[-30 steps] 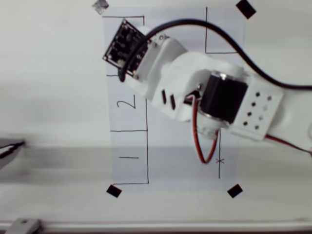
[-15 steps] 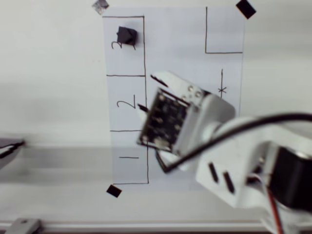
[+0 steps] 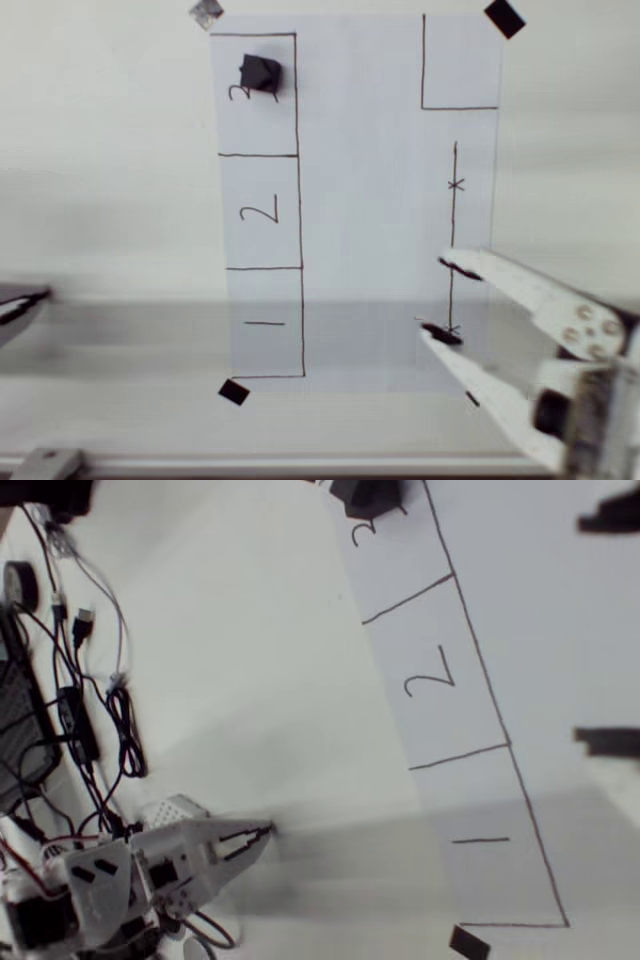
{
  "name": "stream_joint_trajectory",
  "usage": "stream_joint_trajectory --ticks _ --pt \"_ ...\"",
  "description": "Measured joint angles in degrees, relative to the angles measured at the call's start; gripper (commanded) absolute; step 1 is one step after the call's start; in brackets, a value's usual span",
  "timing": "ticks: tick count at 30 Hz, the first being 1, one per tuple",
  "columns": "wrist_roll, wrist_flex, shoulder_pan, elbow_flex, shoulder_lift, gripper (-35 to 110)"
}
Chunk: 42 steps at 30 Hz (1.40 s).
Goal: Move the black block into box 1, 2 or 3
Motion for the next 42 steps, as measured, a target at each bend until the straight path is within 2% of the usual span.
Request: stream_joint_trajectory --ticks 12,23,35,42 --pt "-2.11 -1.49 -3.25 27.25 31.82 18" --pt "-4.66 -1.49 -5.1 45.35 53.88 18" --pt "-8.53 -1.76 -4.83 54.32 60.29 18" --pt "-11.51 -7.91 -4.83 63.72 60.29 18"
